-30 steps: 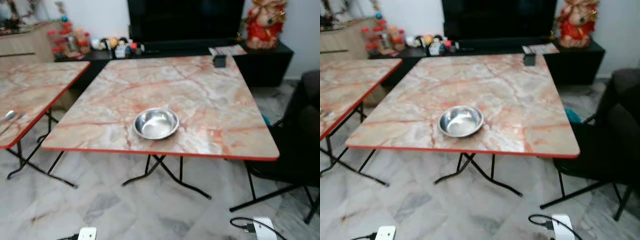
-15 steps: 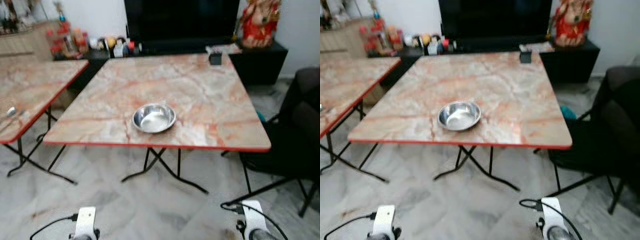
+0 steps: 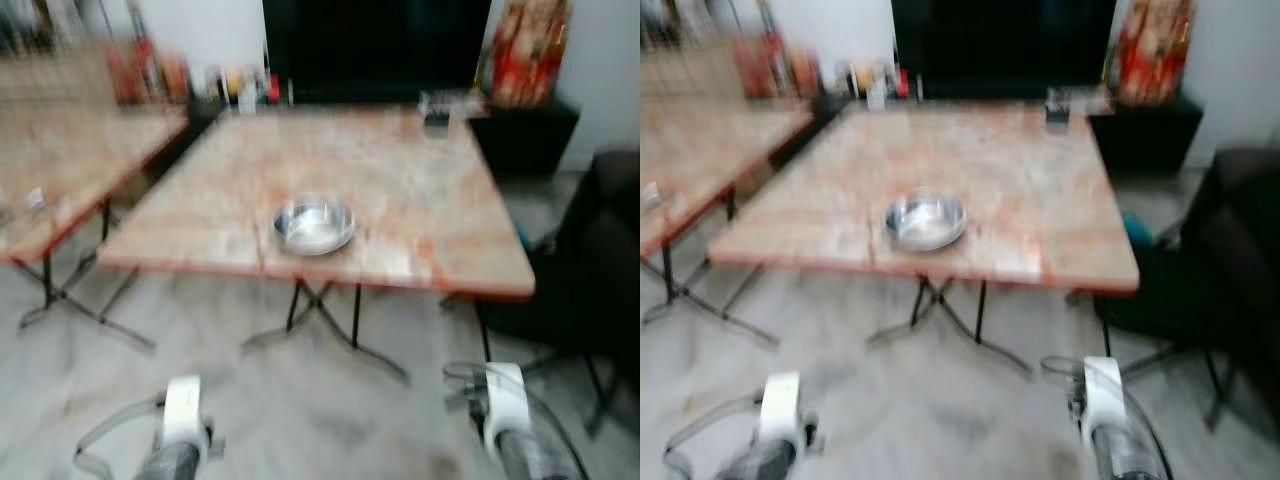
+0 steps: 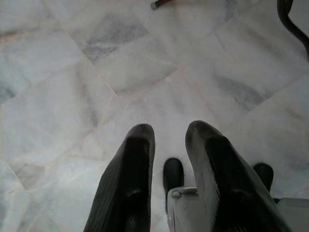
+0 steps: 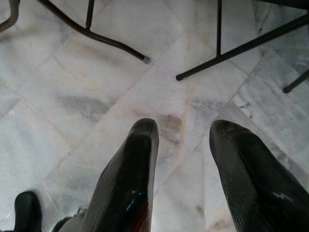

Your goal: Setting the table

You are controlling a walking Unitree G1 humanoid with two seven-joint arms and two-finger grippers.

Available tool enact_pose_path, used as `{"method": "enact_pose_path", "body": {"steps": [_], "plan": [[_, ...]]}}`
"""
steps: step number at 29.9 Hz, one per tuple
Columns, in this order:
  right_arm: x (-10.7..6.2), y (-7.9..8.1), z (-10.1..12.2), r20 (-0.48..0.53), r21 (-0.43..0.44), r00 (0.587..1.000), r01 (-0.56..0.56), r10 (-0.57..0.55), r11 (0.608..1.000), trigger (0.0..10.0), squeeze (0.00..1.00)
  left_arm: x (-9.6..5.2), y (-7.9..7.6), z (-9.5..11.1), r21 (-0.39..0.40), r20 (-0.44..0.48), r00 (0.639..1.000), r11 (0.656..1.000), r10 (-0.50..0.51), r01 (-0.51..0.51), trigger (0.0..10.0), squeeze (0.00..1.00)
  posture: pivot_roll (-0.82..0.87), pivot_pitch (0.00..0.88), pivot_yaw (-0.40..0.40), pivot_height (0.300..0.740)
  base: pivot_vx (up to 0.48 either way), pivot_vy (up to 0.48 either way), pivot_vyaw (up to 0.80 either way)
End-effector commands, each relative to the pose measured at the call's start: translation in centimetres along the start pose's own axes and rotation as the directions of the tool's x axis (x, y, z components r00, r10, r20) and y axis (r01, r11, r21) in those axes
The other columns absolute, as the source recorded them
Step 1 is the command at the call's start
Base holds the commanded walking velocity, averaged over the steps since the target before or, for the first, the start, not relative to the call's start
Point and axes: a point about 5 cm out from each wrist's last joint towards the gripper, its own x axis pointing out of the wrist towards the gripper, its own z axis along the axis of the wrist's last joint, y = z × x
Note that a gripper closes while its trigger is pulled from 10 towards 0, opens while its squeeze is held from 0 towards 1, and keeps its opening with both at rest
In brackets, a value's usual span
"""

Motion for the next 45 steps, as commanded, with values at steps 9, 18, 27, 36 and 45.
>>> {"method": "enact_pose_path", "body": {"steps": [9,18,27,36,45], "plan": [[0.1,0.3,0.5,0.010,0.015,1.000,-0.010,0.009,1.000,10.0,0.00,0.0,0.8,0.5,0.023,0.004,1.000,1.000,0.015,-0.015,10.0,0.00,-0.12,0.000,0.042,0.736,0.000,0.000,0.00],[0.0,0.2,-0.2,-0.015,0.000,1.000,-0.016,0.016,1.000,10.0,0.00,-0.2,1.9,-0.8,0.034,-0.036,0.999,0.999,0.035,-0.034,10.0,0.00,-0.12,0.000,0.045,0.736,0.000,0.000,0.00],[0.0,0.5,-0.8,-0.035,-0.006,0.999,-0.042,0.041,0.999,10.0,0.00,-0.4,1.7,-1.8,0.054,-0.063,0.997,0.998,0.040,-0.037,10.0,0.00,-0.12,0.000,0.042,0.736,0.000,0.000,0.00],[-0.1,0.4,-1.3,-0.063,-0.029,0.996,-0.072,0.070,0.997,10.0,0.00,-0.4,1.3,-2.5,0.056,-0.082,0.996,0.998,0.044,-0.039,10.0,0.00,-0.11,0.000,0.026,0.736,0.000,0.000,0.00],[-0.1,0.5,-1.3,-0.061,-0.059,0.994,-0.090,0.087,0.994,10.0,0.00,-0.6,2.3,-2.9,0.064,-0.084,0.995,0.997,0.051,-0.046,10.0,0.00,-0.10,0.000,0.030,0.736,0.000,0.000,0.00]]}}
